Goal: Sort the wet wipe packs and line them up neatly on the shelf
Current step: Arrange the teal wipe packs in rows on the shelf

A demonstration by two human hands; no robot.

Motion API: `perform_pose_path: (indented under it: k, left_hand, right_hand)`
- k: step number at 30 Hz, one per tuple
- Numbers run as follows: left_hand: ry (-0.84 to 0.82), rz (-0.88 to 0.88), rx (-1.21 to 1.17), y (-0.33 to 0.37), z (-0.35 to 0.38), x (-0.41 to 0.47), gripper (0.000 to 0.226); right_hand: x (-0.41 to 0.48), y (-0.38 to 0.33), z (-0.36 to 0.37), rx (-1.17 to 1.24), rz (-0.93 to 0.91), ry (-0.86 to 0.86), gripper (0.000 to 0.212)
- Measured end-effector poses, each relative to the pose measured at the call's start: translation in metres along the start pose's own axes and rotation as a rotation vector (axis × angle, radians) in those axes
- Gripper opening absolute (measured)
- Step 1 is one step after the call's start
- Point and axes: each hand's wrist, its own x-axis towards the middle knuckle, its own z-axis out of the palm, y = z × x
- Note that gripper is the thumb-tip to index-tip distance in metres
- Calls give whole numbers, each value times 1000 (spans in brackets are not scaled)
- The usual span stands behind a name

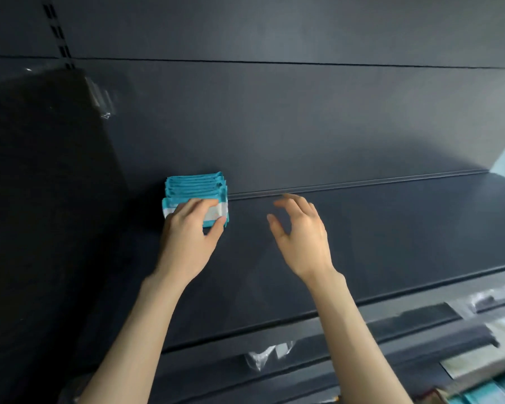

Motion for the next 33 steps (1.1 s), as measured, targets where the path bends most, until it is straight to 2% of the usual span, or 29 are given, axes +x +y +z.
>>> perform_pose_path:
  k: [6, 11, 16, 22, 27, 33]
  left_hand:
    - [-195, 96, -149, 88, 34, -59, 25]
    - [-382, 187, -243, 167, 86, -142, 25]
    - [-597, 202, -307, 247, 132, -239, 26]
    - [-886, 259, -320, 309, 182, -321, 29]
    - [-1041, 310, -297, 345, 218, -344, 31]
    - [-1088, 320, -308, 379, 281, -323, 31]
  right_hand:
    - [-90, 53, -73, -50, 118, 140, 27]
    - [-203, 110, -140, -128, 286, 88, 27]
    - [-321, 164, -199, -205, 476, 40, 24]
    - [-421, 210, -241, -262, 733, 5, 22]
    - [-456, 241, -260, -271, 870, 40, 21]
    - [-443, 300, -273, -275, 936, 63, 20]
